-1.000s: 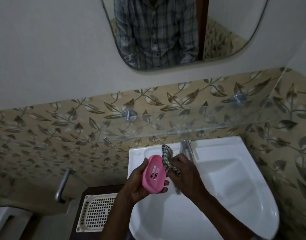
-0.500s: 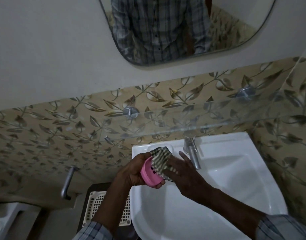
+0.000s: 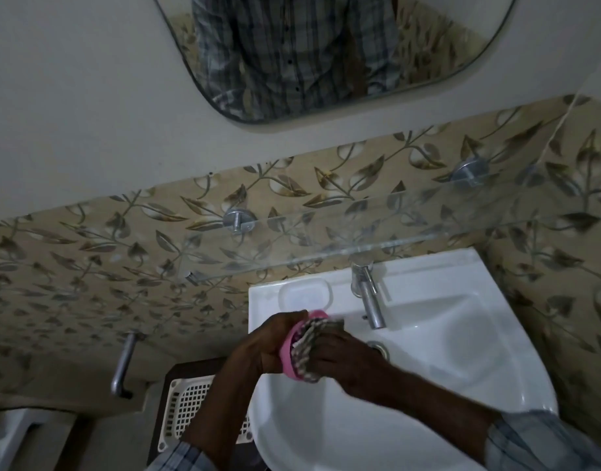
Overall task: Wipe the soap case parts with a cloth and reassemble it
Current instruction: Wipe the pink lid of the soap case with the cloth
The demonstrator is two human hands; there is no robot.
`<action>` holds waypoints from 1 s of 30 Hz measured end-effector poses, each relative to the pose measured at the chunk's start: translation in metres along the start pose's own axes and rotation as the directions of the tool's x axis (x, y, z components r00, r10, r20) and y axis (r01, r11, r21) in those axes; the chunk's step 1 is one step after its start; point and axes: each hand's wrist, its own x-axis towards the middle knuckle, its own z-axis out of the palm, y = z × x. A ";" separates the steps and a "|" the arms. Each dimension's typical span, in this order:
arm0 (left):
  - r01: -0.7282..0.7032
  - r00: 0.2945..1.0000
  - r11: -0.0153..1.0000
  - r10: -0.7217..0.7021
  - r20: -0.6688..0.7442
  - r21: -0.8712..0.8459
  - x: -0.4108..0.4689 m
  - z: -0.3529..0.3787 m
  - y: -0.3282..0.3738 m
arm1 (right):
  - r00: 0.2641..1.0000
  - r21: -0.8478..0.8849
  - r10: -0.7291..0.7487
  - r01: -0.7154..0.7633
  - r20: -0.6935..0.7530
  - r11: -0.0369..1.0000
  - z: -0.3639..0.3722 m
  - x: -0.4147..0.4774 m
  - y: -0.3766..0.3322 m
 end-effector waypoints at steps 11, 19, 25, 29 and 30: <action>-0.245 0.965 0.947 0.217 -0.151 -0.206 0.012 0.016 -0.013 | 0.972 -0.162 0.178 -0.202 -0.152 0.966 -0.006 0.007 0.008; -0.596 0.765 0.799 0.537 -0.355 -0.076 0.033 0.034 -0.045 | 0.399 0.664 0.917 -0.688 0.008 0.293 -0.010 0.051 -0.016; -0.703 0.701 0.708 0.675 -0.231 -0.067 0.041 0.042 -0.067 | 0.319 0.902 0.919 -0.425 0.231 -0.079 -0.042 0.077 -0.008; -0.732 0.659 0.665 0.746 -0.097 0.150 0.032 0.042 -0.061 | 0.405 0.834 0.909 -0.531 0.095 0.150 -0.043 0.066 -0.014; -0.725 0.668 0.671 0.740 -0.075 0.154 0.024 0.038 -0.059 | 0.450 0.801 0.892 -0.548 0.040 0.240 -0.045 0.063 -0.013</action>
